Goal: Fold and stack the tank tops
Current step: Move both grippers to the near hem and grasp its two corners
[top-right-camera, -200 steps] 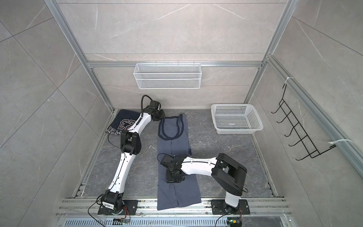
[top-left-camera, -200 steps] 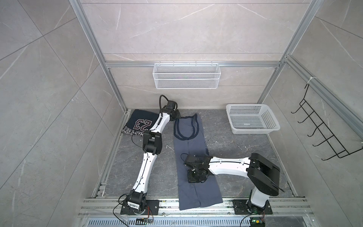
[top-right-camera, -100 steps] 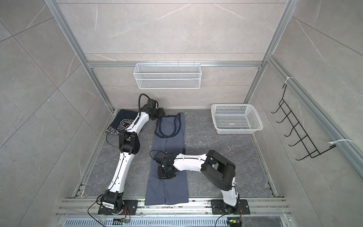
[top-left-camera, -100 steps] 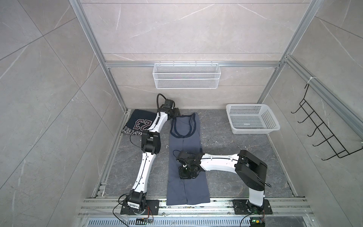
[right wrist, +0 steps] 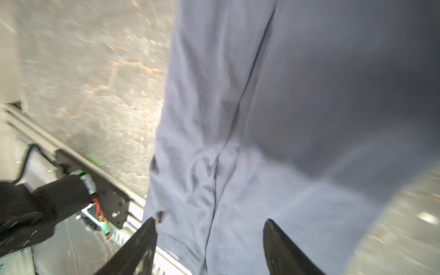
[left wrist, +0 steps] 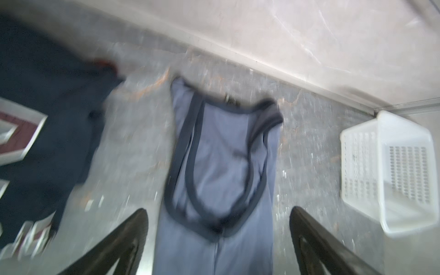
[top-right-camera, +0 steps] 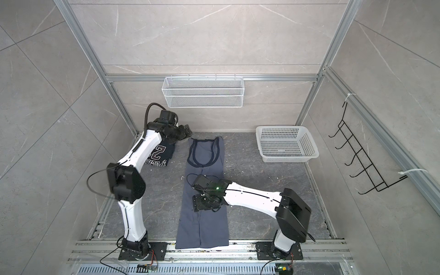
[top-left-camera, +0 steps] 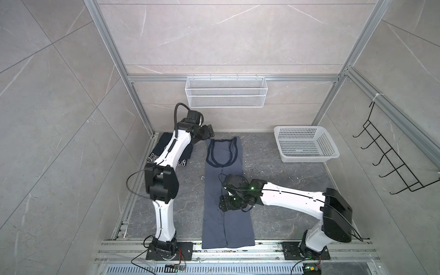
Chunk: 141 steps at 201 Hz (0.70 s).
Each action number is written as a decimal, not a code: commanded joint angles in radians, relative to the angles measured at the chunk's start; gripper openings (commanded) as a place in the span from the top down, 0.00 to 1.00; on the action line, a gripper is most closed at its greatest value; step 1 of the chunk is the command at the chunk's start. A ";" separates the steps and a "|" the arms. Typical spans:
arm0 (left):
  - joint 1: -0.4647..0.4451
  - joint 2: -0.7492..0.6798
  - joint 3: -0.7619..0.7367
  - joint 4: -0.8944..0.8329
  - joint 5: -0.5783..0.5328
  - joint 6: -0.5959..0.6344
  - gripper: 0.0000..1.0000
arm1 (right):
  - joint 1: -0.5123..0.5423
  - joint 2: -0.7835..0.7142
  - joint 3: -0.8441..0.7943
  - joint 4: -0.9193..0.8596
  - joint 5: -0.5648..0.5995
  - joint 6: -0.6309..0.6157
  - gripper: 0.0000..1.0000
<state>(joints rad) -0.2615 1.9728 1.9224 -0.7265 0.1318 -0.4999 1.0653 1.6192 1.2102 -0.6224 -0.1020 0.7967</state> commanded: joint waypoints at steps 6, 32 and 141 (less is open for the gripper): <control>-0.009 -0.308 -0.415 0.060 -0.054 -0.072 0.07 | -0.005 -0.167 -0.123 -0.151 0.137 0.003 0.30; -0.077 -0.595 -0.803 0.064 -0.089 -0.148 0.11 | -0.009 -0.349 -0.281 -0.165 0.136 0.064 0.35; -0.587 -1.323 -1.389 -0.335 -0.032 -0.698 0.35 | 0.040 -0.556 -0.680 0.071 -0.101 0.344 0.50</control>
<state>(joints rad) -0.7563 0.6792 0.5758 -0.9783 0.0692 -1.0153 1.0870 1.0664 0.5766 -0.6537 -0.1425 1.0519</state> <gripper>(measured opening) 0.660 0.499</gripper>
